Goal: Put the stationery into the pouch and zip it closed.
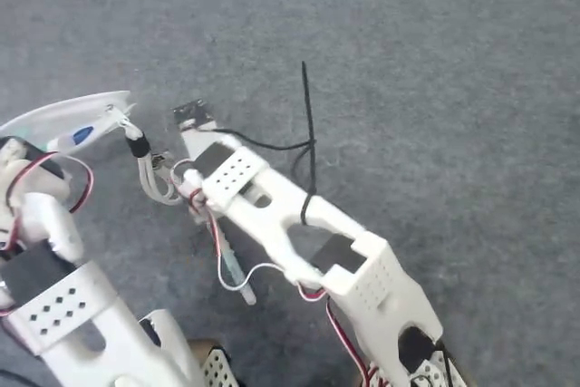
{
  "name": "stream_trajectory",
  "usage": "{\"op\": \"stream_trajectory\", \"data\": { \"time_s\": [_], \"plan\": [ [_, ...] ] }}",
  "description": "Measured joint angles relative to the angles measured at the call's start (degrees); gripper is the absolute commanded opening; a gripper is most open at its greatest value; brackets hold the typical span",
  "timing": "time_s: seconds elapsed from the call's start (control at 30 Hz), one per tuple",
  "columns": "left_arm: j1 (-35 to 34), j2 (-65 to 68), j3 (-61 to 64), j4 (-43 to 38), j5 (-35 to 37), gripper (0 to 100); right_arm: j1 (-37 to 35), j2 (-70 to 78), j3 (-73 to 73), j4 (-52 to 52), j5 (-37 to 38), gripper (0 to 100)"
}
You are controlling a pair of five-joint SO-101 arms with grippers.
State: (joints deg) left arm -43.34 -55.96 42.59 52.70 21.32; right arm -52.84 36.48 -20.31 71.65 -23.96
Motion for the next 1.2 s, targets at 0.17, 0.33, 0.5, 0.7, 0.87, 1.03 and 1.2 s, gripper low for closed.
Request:
{"op": "stream_trajectory", "data": {
  "time_s": [0.17, 0.33, 0.5, 0.7, 0.87, 1.03, 1.2],
  "plan": [
    [0.00, 0.00, 0.00, 0.00, 0.00, 1, 1.67, 0.00, 0.00, -0.44, 2.02, 12.8],
    [0.00, 0.00, 0.00, 0.00, 0.18, 1, -0.35, 0.09, 0.00, -0.44, 2.20, 12.6],
    [0.00, 0.00, 0.00, 0.00, 0.18, 1, -2.46, -0.09, 0.00, 2.64, 2.29, 12.7],
    [0.00, 0.00, 0.00, 0.00, 0.18, 1, -2.81, -2.37, 0.00, 4.84, 2.29, 12.7],
    [0.00, 0.00, 0.00, 0.00, 0.18, 1, -5.01, -2.02, 0.00, 3.69, 2.29, 12.6],
    [0.00, 0.00, 0.00, 0.00, 0.18, 1, -5.36, 2.29, 0.00, 0.26, 2.29, 10.2],
    [0.09, 0.00, 0.00, 0.00, 0.18, 1, -5.10, 2.55, 0.00, 0.09, 2.29, 1.0]
  ]
}}
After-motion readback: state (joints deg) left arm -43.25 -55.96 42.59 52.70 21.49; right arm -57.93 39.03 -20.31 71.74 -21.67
